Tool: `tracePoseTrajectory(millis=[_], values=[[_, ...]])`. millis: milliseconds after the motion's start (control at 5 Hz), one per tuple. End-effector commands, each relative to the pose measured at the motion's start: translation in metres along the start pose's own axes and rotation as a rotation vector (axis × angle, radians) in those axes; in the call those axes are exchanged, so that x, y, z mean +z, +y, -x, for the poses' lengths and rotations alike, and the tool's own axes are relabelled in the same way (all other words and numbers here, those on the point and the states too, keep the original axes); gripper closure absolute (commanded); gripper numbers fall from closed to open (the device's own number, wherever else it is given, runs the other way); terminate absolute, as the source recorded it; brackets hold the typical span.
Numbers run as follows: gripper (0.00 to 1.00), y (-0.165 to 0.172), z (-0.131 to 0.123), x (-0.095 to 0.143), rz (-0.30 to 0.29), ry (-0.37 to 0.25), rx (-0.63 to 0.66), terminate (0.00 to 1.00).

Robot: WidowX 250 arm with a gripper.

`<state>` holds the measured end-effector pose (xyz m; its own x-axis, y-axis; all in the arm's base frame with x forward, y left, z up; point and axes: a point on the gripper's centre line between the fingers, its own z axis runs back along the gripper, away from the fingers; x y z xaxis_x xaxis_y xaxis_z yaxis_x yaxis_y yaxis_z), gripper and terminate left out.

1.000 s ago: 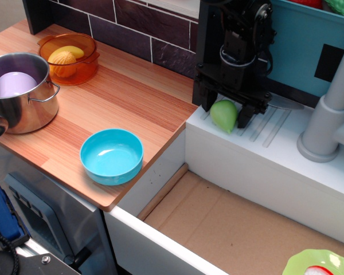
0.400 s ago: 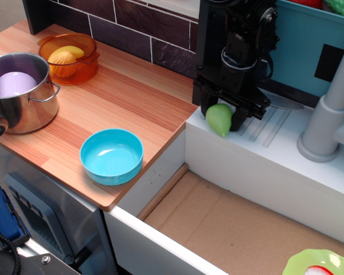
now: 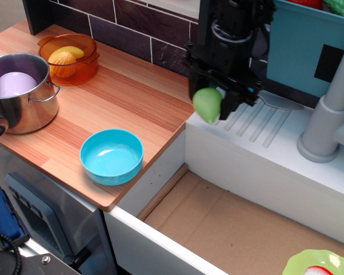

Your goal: Put pear in bowl

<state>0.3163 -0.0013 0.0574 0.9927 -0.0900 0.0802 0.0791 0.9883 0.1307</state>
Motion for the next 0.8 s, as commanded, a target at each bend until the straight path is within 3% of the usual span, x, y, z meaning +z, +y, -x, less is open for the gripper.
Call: tracePoseTrajectory(millis=[0,600], values=[[1.00,0.028,0.029,0.020,-0.009,-0.043,-0.029,0.00],[1.00,0.050,0.062,0.011,-0.010,-0.041,-0.111,0.00]])
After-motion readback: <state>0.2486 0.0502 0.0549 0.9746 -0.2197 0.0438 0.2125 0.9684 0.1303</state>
